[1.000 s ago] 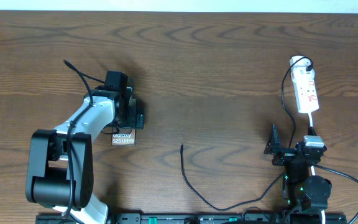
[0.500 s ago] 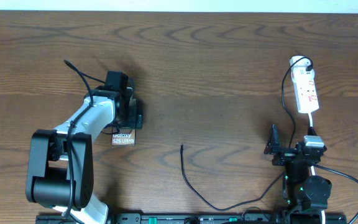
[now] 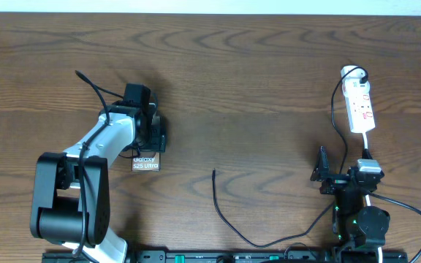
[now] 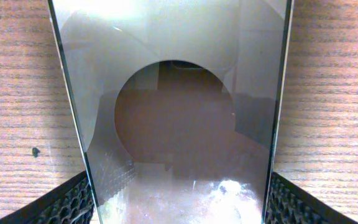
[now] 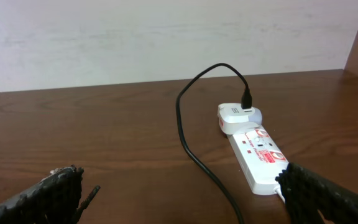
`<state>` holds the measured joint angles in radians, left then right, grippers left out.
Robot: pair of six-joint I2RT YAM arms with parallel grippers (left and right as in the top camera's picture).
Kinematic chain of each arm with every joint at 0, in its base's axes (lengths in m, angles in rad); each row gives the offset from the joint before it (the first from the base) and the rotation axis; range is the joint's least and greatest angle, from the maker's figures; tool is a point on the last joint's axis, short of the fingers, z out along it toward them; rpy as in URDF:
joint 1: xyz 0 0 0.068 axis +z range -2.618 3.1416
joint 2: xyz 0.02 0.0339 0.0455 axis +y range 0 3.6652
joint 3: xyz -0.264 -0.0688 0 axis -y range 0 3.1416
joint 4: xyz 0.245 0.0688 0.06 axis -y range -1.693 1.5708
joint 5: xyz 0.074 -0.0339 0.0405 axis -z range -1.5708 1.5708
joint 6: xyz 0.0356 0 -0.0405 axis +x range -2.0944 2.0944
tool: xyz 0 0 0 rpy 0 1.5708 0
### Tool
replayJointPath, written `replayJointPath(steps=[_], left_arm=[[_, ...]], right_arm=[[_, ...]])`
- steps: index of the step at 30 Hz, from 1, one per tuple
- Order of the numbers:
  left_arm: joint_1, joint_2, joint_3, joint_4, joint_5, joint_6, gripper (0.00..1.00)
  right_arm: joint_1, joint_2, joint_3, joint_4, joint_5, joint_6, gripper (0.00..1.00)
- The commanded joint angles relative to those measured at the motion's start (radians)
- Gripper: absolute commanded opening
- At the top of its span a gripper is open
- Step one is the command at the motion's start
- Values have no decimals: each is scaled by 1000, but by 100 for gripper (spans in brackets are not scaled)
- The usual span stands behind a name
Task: Plug charger to phone and switch on socket
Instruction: 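Close the left gripper on the phone's long edges, then lift the phone with the left gripper and raise it upright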
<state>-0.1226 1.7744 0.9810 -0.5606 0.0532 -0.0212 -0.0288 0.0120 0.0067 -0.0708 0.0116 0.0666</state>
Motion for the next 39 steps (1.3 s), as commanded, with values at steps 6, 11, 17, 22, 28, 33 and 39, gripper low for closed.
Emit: replayJointPath(steps=[6,11,17,22,28,33,39], left_arm=[[0,19,-29,-22,-24,18,71],[1,19,-29,-22,-24,18,39],[1,19,-29,-21,-24,18,7],[1,0,-7,-27,-24,22,7],[1,-62,81,-112,-24,22,7],[1,-129,102,-143,-24,21,8],[1,-157,102,-169,-19,21,7]], right_arm=[[9,-5,-1,-5,-3,-12,99],[9,-5,-1,-5,-3,-12,99],[9,-5,-1,-5,-3,-12,99],[9,-5,-1,-5,-3,-12,99],[9,-5,-1,-4,-3,-12,99],[9,-5,-1,-5,-3,-12,99],[9,-5,-1,-5,-3,-12,99]])
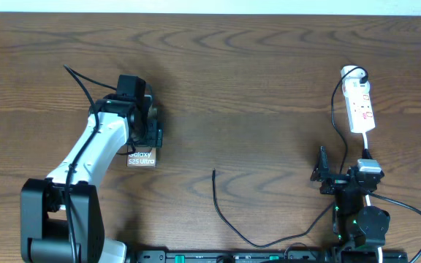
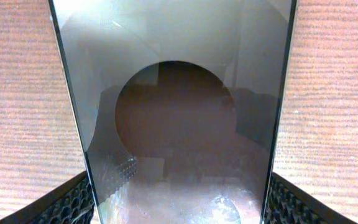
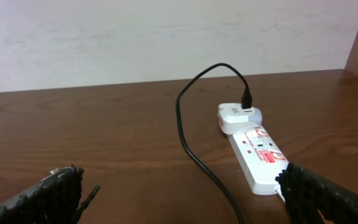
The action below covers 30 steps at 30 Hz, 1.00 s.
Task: Plug charger to phone and switch on socket
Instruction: 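Lift the phone with the left gripper and raise it upright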
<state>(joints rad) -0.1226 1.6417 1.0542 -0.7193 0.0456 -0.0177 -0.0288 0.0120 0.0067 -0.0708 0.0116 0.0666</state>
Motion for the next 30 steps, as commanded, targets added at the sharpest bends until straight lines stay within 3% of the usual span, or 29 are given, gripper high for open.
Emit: replayJointPath(steps=[1,8,13,17,23,27,30], left_arm=[[1,-24,29,-14,-11,18,7],[1,-24,29,-29,62,18,7],[1,-24,30,-16,365,11,7],[1,-24,30,41,608,-107,7],[1,-24,30,242,987,-431,7],[1,-24,30,422,1091,-784,7],[1,-24,30,542,1136,-943,7]], right_arm=[[9,-5,-1,-5,-3,-12,99],[9,-5,-1,-5,-3,-12,99],[9,-5,-1,-5,-3,-12,99],[9,-5,-1,-5,-3,-12,99],[9,-5,-1,-5,-3,-12,99],[9,-5,-1,-5,-3,-12,99],[9,-5,-1,-5,-3,-12,99]])
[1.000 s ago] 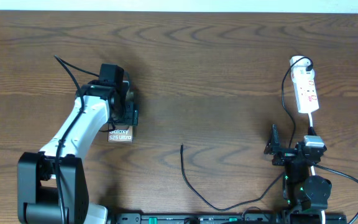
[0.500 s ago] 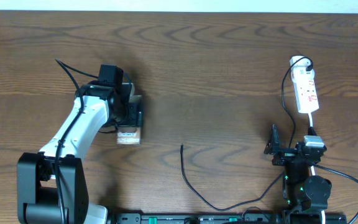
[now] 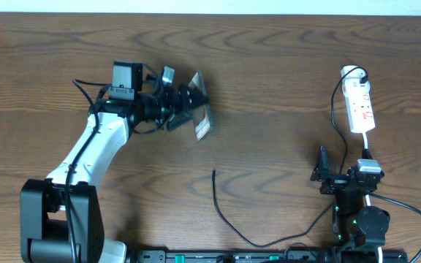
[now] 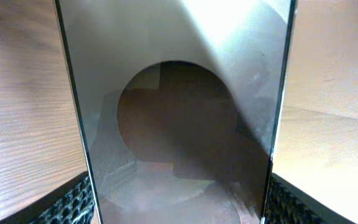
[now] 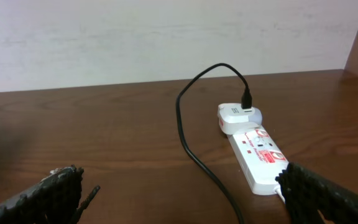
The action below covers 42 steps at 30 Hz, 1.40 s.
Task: Plug charger to phone and switch on socket
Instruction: 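Lift the phone with the left gripper and raise it upright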
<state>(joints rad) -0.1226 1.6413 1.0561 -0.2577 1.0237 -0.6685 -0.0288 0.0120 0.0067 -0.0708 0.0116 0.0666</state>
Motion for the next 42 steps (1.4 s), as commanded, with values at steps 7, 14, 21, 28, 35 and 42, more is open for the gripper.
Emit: replayJointPath(steps=[7,14,21,28,35,42], left_arm=[[1,-24,28,455,252,-752,7],[1,-24,28,620,283,-1029,7],[2,-24,28,620,304,-1143,7],[2,-24,28,620,305,-1174,8],[6,-24,28,619,305,-1174,7],[6,-24,28,619,303,-1174,8]], right_arm=[[9,-5,-1,-5,-3,-12,99],[9,-5,-1,-5,-3,-12,99],[9,-5,-1,-5,-3,-12,99],[9,-5,-1,-5,-3,-12,99],[9,-5,-1,-5,-3,-12,99],[9,-5,-1,-5,-3,-12,99]])
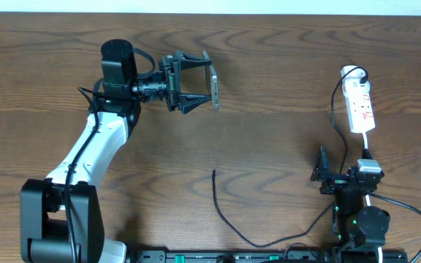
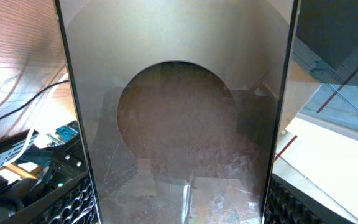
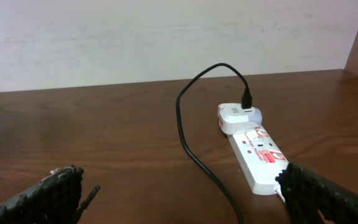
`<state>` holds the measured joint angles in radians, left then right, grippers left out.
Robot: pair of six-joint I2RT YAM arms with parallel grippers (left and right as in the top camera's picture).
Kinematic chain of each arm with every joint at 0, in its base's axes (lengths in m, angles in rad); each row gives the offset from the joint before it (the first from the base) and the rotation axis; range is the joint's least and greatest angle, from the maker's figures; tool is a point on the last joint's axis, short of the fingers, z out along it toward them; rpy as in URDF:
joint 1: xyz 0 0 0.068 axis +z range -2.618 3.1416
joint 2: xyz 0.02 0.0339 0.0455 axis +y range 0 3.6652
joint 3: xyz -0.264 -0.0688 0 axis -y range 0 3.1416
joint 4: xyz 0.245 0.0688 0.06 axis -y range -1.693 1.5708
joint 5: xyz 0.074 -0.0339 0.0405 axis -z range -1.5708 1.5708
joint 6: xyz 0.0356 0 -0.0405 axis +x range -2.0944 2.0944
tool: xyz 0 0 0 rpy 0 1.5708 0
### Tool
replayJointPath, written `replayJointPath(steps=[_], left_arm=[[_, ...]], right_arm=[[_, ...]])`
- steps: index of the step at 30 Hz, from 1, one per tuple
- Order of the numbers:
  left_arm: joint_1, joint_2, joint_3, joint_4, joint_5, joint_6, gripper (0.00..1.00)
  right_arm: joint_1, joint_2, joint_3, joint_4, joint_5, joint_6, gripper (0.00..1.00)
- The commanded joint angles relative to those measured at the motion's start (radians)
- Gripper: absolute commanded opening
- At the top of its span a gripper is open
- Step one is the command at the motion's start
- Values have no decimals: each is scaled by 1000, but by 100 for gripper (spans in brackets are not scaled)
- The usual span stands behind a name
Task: Plug charger to phone and switch on socket
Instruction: 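Lift the phone with the left gripper and raise it upright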
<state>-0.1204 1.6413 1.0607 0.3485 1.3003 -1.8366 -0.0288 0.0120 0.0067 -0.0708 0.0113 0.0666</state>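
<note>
My left gripper is shut on the phone and holds it up off the table, edge-on to the overhead camera. In the left wrist view the phone's glossy screen fills the frame between my fingers. The black charger cable lies at the front middle, its free end pointing away. It runs to the white adapter, which is plugged into the white power strip at the right. Near the front edge my right gripper stands open with nothing in it.
Brown wooden table. A pale wall rises behind the power strip in the right wrist view. The power strip's own white lead passes close to my right gripper.
My left gripper has swung the phone up and a little to the right. The phone now stands edge-on to the overhead camera, and the left wrist view shows the room behind it. The right arm has not moved.
The phone lay on the table at the left with my left gripper down around it, and so again at the second moment. Then it was off the table, tilted, further right. Now it is held high at the back. The cable and right arm stayed put.
</note>
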Motion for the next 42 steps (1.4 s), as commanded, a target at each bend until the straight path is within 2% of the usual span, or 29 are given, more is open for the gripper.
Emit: replayJointPath(steps=[1,42], left_arm=[[4,-24,24,13,24,-6,7],[8,-24,24,13,16,-5,8]], right_arm=[[9,-5,-1,-5,-2,-12,99],[9,-5,-1,-5,-2,-12,99]])
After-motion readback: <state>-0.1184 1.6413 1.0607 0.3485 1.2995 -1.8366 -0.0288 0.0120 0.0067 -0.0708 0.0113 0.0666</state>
